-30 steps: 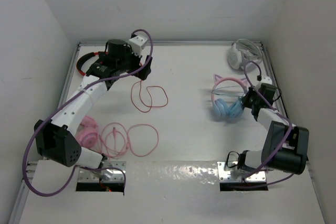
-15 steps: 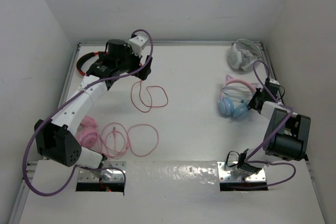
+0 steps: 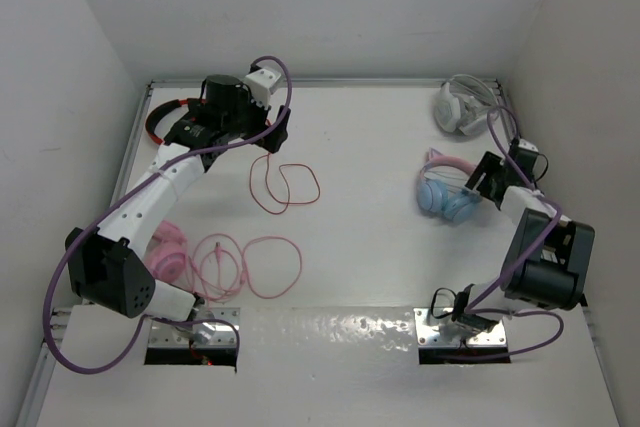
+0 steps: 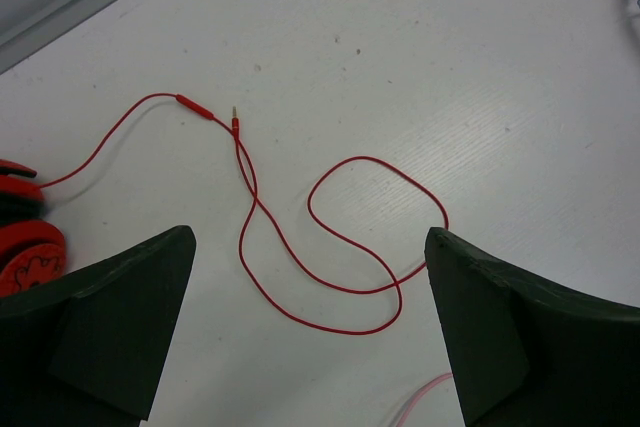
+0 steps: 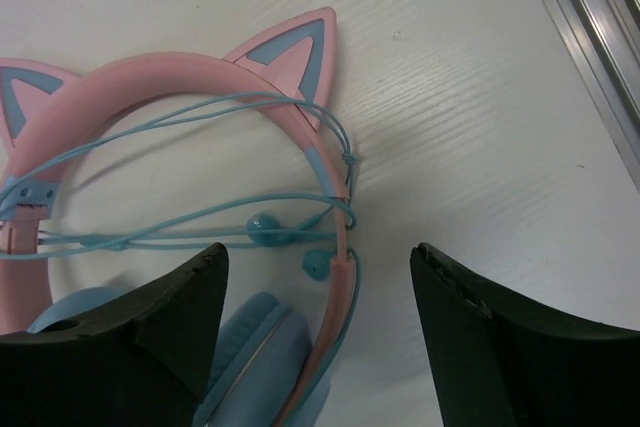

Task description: Wrap the headphones

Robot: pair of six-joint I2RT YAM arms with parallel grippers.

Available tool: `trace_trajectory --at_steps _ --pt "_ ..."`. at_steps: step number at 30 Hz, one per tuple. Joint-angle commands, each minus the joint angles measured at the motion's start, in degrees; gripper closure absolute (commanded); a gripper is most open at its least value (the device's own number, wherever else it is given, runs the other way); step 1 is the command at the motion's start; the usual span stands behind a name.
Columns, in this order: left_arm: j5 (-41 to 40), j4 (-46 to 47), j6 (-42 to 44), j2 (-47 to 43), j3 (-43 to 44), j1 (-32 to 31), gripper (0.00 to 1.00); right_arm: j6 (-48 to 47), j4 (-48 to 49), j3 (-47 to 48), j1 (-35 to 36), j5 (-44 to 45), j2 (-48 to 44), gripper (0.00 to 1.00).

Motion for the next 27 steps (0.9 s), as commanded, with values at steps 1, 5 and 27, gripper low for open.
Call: trace_trajectory --at_steps 1,5,27 --pt "0.13 1.69 0.26 -0.15 0.02 0.39 0.03 -0.5 -0.44 1.32 0.23 -0.67 -6.26 0.26" --pt "0.04 1.78 0.26 0.11 -0.07 0.39 0.03 0.02 -0.53 0.35 1.1 0.39 -12.25 0.23" --pt "-14.89 -3.75 8.16 -5.07 -15.0 9.88 0.02 13.82 -3.76 -19.69 15.43 -2.84 -55.31 0.19"
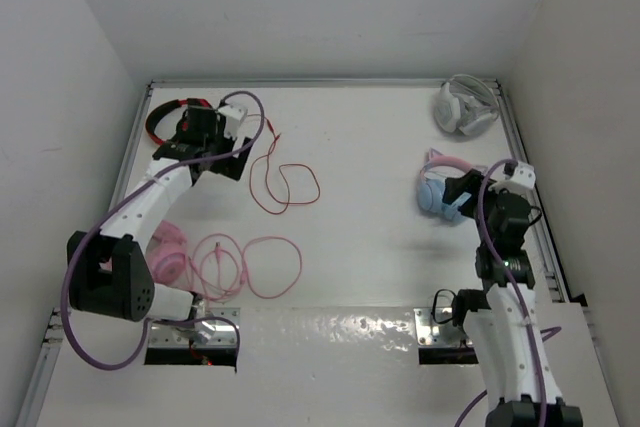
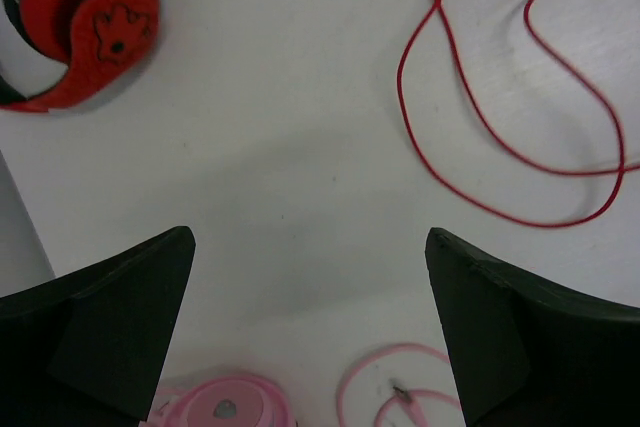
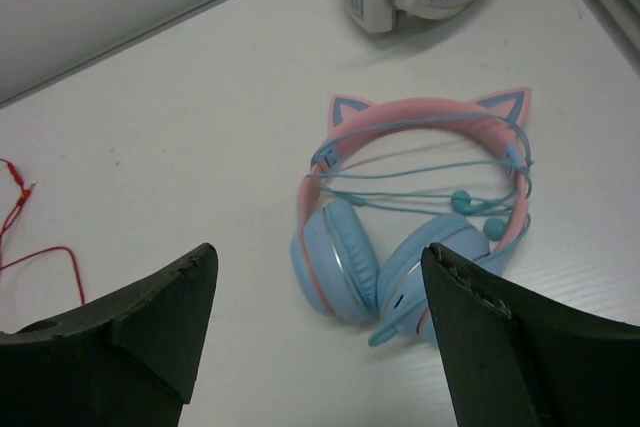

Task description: Wrap the headphones

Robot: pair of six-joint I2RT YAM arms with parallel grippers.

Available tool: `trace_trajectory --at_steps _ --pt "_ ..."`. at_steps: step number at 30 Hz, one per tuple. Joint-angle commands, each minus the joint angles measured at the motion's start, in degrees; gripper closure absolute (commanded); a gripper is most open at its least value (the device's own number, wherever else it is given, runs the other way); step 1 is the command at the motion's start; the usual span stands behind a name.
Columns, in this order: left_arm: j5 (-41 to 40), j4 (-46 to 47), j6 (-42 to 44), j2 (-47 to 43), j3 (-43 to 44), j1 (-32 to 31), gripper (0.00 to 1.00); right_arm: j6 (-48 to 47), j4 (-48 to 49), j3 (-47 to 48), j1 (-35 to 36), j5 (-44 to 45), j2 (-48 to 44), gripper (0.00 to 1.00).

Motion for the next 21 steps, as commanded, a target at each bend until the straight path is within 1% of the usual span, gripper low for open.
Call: trace_trajectory --at_steps 1,3,4,6,9,10,11,13,14,16,21 --pt "-3.09 -1.46 4.29 -5.13 -4.25 0.33 0.02 6.81 -4.07 -3.45 0.55 -3.91 -7.86 0.18" --pt "-4.67 -1.2 4.91 -7.07 -9.16 0.42 0.02 6.81 -7.42 -4.25 0.55 -4.18 -11.3 0.17" --pt "-4.94 -0.59 5.18 -9.43 -10.84 0.51 0.02 6.38 -10.92 -4.77 0.55 -3.92 -14.63 0.17" --pt "-5.73 0.21 5.53 -12.08 -14.09 0.51 0.02 5.67 -14.37 -4.95 0.55 -3.83 -17.64 0.17" --pt "-5.21 2.48 6.23 -19.71 -21.73 0.51 0.01 3.22 -19.91 -5.04 0.55 -4.44 -21.77 0.16" --pt "-4.95 2.93 6.58 -21.31 -21.76 0.51 0.01 2.69 -20.44 -5.21 0.63 -4.53 -22.39 0.16" --pt "-4.51 3.37 7.2 -23.15 -24.45 0.51 0.01 1.99 -20.8 -5.48 0.55 -4.7 -23.44 0.15" --pt "-3.37 4.25 7.55 -27.71 -26.58 0.51 0.01 2.15 -20.89 -6.44 0.63 -4.88 -24.06 0.15" --pt "-2.4 4.43 7.73 -29.13 -28.07 0.51 0.0 2.15 -19.93 -6.97 0.64 -8.36 -24.67 0.15" --pt "-1.35 4.43 7.82 -32.21 -29.4 0.51 0.0 2.77 -18.96 -8.2 0.55 -9.89 -25.12 0.15" --pt "-1.51 6.88 7.91 -38.8 -31.86 0.51 0.0 2.68 -19.31 -8.82 1.51 -9.37 -26.17 0.15"
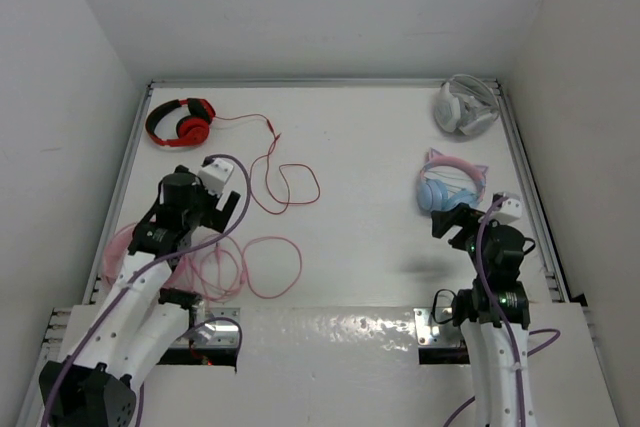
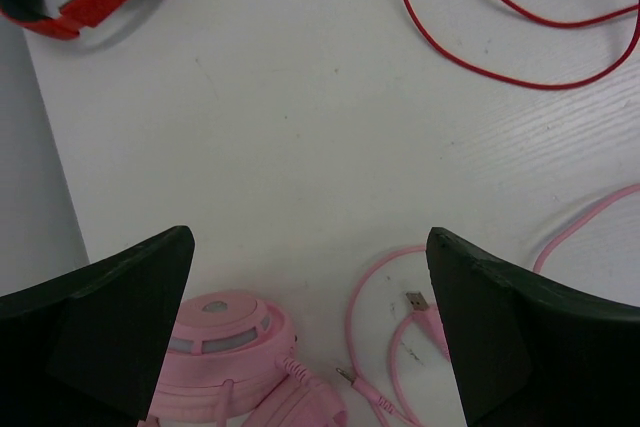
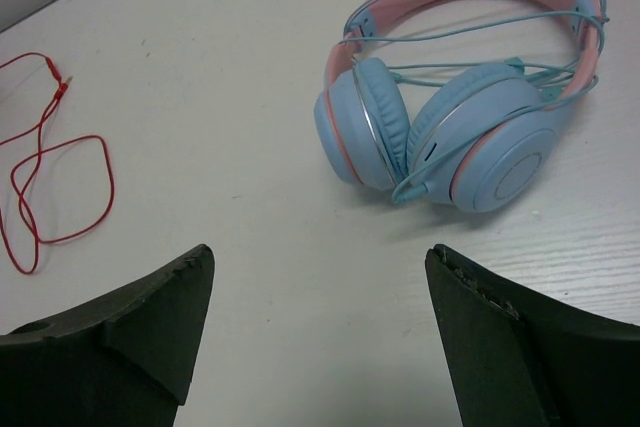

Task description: Wrap the headphones

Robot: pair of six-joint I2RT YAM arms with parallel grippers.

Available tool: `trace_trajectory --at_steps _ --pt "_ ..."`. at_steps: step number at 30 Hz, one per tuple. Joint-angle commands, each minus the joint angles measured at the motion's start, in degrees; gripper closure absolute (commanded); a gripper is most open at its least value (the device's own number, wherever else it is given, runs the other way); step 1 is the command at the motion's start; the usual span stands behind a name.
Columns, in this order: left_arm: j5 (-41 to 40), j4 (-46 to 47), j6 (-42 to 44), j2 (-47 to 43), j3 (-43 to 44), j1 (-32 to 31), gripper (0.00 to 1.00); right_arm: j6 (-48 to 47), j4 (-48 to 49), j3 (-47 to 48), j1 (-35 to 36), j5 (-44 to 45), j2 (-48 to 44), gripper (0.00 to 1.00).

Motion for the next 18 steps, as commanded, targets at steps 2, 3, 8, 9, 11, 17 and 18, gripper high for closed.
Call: trace_trajectory --at_steps 2,3,8,9,11,17,18 --pt "0.74 5.91 0.91 -5.11 -2.66 0.23 0.0 -0.16 0.84 -0.01 1.6 -0.62 -0.8 0.15" --pt "0.82 6.26 1.26 -5.29 -3.11 0.31 0.0 -0.16 0.85 -0.19 1.78 -0.62 -0.63 0.15" --pt "1.35 6.7 1.88 -4.94 -4.25 0.23 0.0 -0.25 0.41 -1.07 2.13 0.17 -0.71 0.14" --pt "1.35 6.7 1.97 -4.86 -4.34 0.23 0.0 -0.25 0.49 -1.5 2.13 0.35 -0.8 0.14" --pt "1.44 6.96 1.97 -5.2 -4.78 0.23 0.0 -0.07 0.76 -1.94 2.13 0.44 -1.15 0.14" --pt "1.44 7.14 1.97 -5.38 -4.87 0.23 0.0 0.02 1.64 -2.56 2.13 0.61 -1.24 0.13" --pt "1.52 7.05 2.05 -5.21 -4.78 0.23 0.0 -0.07 1.64 -2.65 2.13 0.7 -1.24 0.12"
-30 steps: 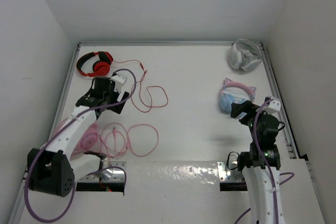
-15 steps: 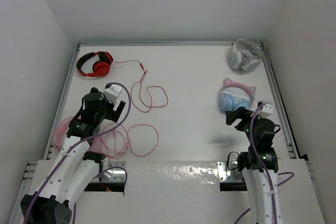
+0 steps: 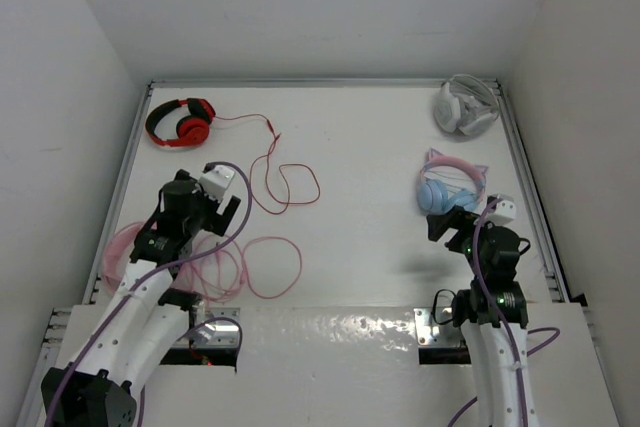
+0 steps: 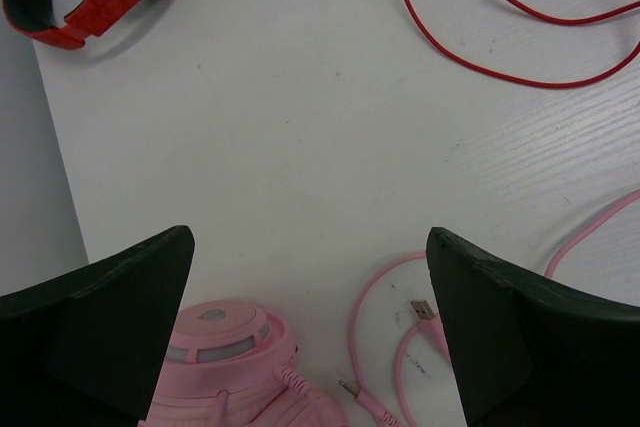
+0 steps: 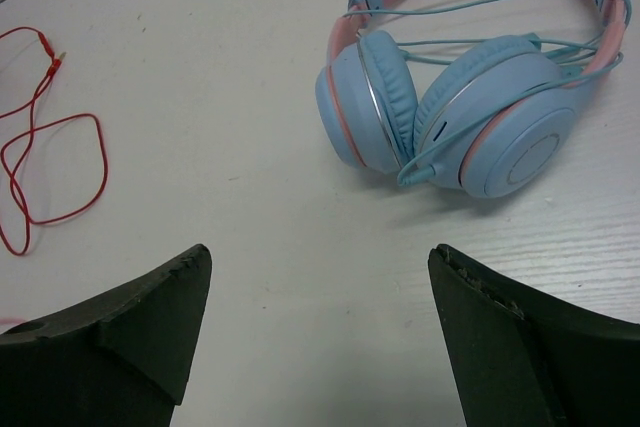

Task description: Wrap the headphones

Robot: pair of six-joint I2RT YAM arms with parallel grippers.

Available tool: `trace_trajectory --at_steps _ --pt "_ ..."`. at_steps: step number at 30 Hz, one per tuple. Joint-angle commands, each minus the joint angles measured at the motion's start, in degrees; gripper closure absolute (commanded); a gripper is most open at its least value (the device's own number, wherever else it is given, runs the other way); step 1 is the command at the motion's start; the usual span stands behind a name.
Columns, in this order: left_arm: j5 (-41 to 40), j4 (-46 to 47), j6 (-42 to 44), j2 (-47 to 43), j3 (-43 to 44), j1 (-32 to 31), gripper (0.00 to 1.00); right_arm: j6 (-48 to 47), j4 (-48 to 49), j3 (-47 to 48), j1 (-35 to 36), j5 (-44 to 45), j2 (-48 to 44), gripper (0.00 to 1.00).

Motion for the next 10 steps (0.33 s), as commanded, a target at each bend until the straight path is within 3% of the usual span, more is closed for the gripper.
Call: trace_trajectory --at_steps 1,10 --pt "0.87 2.75 0.42 -0.66 0.09 0.23 0.0 0.04 1.94 -0.4 0.12 0.72 -0.28 0.12" --pt "-0.09 3.1 0.51 -0.57 -0.26 0.23 0.0 0.13 1.94 -0.49 0.12 1.43 0.16 0.11"
